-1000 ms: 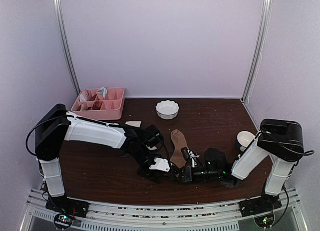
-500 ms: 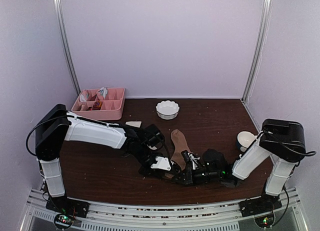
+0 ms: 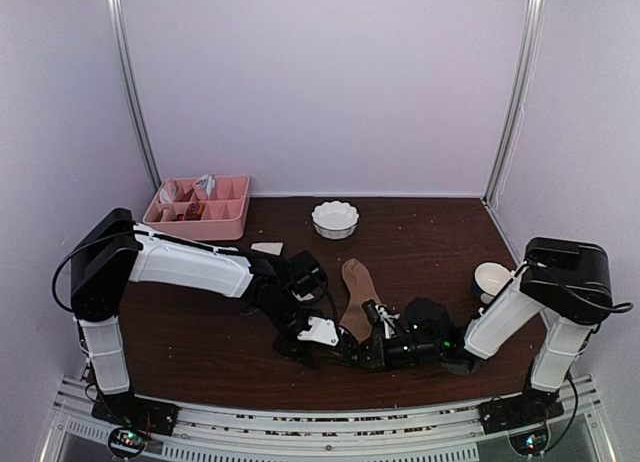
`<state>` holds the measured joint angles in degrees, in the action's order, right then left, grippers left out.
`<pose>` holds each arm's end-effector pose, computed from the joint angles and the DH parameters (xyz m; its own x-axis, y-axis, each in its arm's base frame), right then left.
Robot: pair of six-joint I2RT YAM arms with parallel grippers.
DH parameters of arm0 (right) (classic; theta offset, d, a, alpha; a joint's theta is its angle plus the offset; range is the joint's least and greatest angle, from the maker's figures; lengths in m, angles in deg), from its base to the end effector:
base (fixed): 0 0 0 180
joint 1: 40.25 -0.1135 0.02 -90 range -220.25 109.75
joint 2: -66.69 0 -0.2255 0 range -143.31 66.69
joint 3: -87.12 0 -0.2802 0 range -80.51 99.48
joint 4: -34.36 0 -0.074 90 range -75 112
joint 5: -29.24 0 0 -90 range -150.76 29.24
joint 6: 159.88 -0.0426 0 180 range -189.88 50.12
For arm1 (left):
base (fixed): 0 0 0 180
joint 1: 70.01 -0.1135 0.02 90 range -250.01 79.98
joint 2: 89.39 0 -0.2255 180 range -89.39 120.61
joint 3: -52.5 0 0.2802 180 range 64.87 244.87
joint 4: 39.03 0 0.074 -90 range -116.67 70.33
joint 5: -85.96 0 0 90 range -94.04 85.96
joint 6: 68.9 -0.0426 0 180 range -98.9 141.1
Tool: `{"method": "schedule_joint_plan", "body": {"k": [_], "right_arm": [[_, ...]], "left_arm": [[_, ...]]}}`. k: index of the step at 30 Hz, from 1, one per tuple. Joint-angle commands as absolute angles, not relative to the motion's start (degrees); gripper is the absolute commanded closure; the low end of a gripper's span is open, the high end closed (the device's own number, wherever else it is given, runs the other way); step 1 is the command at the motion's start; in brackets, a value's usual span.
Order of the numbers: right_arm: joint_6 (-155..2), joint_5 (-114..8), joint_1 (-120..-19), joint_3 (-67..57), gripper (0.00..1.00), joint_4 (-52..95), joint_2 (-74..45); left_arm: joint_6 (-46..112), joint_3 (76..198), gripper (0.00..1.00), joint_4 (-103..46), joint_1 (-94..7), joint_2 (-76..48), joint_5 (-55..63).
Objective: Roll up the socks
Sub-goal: Roll the sock at the center of the board.
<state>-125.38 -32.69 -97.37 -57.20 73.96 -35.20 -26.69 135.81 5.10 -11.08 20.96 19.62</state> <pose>0.1348 0.2454 0.0278 -0.9367 -0.1095 -0.3327 -0.3487 0.3812 0.8562 0.1838 -0.3381 0.0906 0.3024 0.8126 -0.4982 0.9338 -0.3574 -0.0161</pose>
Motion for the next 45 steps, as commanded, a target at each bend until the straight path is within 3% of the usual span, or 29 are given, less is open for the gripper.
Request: {"method": "schedule_joint_plan", "body": {"k": [1, 18, 22, 25, 28, 31, 37, 41, 45], "right_arm": [[-126.2, -33.5, -97.1, -56.7, 1.0, 75.2, -34.1], [-131.3, -32.7, -96.9, -55.9, 1.0, 82.7, -37.8], [-131.1, -32.7, -96.9, -56.0, 1.0, 82.6, -37.8], [-129.4, -33.2, -96.9, -57.1, 1.0, 80.7, -36.8], [-124.7, -34.8, -97.0, -58.1, 0.92, 74.8, -33.9], [-119.6, -36.5, -97.1, -58.3, 0.74, 67.7, -30.0], [-111.4, -44.8, -97.0, -59.1, 0.54, 55.4, -21.1], [-107.5, -51.6, -95.1, -55.6, 0.54, 47.3, -18.3], [-103.0, -53.0, -91.5, -45.9, 0.61, 37.3, -22.2]], "left_arm": [[-27.6, 135.3, 0.51, 2.7, -11.0, 21.0, 18.2], [-26.1, 134.6, 0.65, 0.2, -11.0, 22.5, 16.8], [-25.9, 134.0, 0.75, -1.3, -11.0, 22.1, 15.9], [-25.2, 134.2, 0.9, -1.9, -11.0, 22.1, 15.6], [-24.7, 135.0, 0.99, -0.7, -11.2, 22.1, 16.3], [-23.9, 136.4, 1.0, 1.4, -11.7, 22.5, 17.7], [-22.3, 139.4, 1.0, 6.5, -14.1, 23.3, 20.5], [-22.5, 138.5, 1.0, 8.8, -14.7, 22.8, 20.3], [-21.4, 136.4, 1.0, 9.4, -14.7, 21.3, 19.4]]}}
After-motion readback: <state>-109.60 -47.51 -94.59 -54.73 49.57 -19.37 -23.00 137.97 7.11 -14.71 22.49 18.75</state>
